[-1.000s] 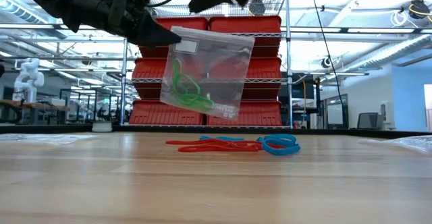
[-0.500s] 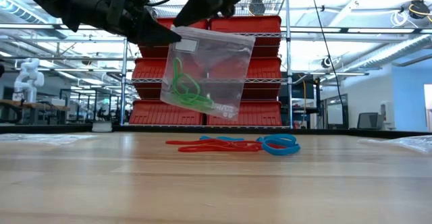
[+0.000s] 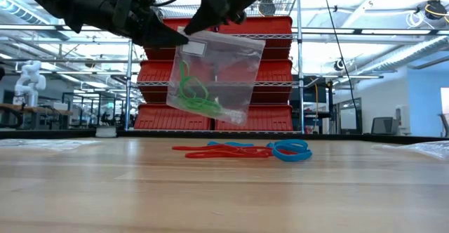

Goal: Sort rubber bands
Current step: Close the top transparent zip bag

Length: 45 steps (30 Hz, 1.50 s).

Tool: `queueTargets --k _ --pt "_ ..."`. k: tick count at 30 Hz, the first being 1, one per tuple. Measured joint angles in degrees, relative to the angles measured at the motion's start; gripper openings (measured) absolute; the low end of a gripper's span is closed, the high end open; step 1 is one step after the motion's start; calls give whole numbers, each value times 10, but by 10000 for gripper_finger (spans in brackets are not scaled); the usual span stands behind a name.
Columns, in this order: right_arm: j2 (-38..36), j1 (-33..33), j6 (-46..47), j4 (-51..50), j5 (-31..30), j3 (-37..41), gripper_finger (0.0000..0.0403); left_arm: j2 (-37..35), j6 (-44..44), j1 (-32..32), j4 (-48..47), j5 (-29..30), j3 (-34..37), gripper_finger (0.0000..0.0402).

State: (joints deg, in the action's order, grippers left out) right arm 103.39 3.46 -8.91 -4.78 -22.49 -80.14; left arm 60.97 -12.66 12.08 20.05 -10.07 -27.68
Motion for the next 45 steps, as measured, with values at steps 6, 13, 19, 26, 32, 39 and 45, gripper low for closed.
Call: queueTargets --k 6,13,19,26,32,39,45 --pt "-6 0 2 -58 1 0 13 0 -1 0 -1 9 0 1" --pt "-26 0 23 -151 -3 -1 10 0 -1 0 0 10 0 1" --pt "-37 0 50 -239 -3 -1 9 0 -1 0 0 10 0 1" --pt "-45 0 82 -302 -4 -1 9 0 -1 0 0 13 0 1" --pt "-47 0 101 -339 -29 0 9 0 -1 0 -1 14 0 1" --pt "-47 -1 117 -374 -32 0 9 0 -1 0 -1 15 0 1" --pt "-47 -1 128 -397 -50 0 9 0 3 0 -16 35 0 1"
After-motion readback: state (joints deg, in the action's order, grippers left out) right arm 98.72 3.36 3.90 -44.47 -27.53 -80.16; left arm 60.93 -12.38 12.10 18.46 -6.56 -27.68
